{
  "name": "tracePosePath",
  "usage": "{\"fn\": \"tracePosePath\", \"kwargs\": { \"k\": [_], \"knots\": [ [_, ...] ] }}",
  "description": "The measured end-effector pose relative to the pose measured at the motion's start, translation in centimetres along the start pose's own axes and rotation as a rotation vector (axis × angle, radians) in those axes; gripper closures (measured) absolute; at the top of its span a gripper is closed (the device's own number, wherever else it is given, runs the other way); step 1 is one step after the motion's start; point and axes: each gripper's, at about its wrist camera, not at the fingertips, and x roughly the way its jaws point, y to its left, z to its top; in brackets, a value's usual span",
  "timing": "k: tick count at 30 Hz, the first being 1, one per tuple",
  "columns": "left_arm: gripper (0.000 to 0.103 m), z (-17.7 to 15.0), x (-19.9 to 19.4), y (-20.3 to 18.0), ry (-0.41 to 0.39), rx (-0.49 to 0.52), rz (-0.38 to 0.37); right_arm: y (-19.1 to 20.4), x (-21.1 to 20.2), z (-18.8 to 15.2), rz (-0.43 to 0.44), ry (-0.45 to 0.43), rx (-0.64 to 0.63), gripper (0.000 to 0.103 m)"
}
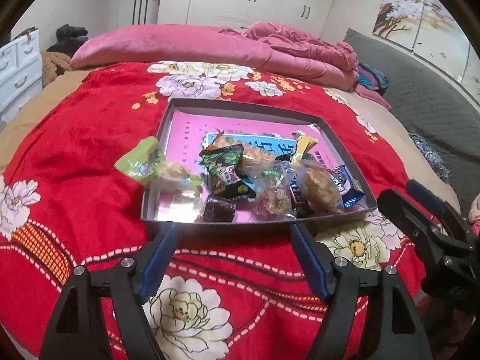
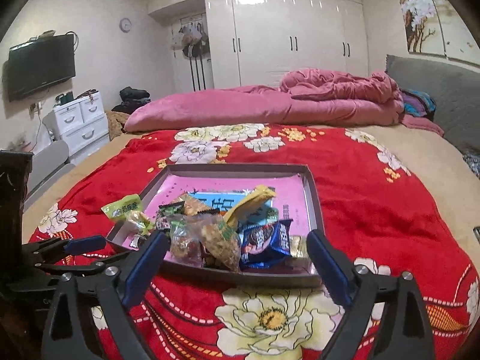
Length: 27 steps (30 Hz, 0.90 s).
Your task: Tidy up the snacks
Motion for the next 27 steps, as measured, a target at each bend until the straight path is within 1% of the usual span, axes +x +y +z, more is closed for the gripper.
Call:
{"fn": "tracePosePath", "kwargs": {
  "k": [6, 9, 12, 16, 19, 27],
  "knots": [
    [0.025, -0.7, -0.7, 0.0, 0.007, 0.001, 0.019, -0.5, -0.4, -1.0, 0.012, 0.043, 0.030, 0.007],
    [0.025, -1.2, -1.0, 0.0, 0.021, -0.008, 0.027, -1.0, -0.7, -1.7, 0.031, 0.072, 0.073, 0.007],
    [0.025, -1.8, -1.3, -0.2, 0.036, -0.007, 0.028, -1.3, -1.1, -2.3, 0.037, 0.093, 0.090, 0.007],
    [0.025, -2.7, -1.9, -0.8, 0.050, 0.008, 0.026, -1.0, -1.8, -2.8, 0.023, 0.108, 0.069, 0.006],
    [0.025, -3.2, -2.3, -1.0, 0.060, 0.004, 0.019, -0.6, -2.2, -3.0, 0.015, 0.117, 0.055, 0.002],
    [0.025, -3.7, -2.6, -1.1, 0.060, 0.014, 0.031, 0.4, -3.1, -3.4, -0.003, 0.109, 0.012, 0.001]
  ]
}}
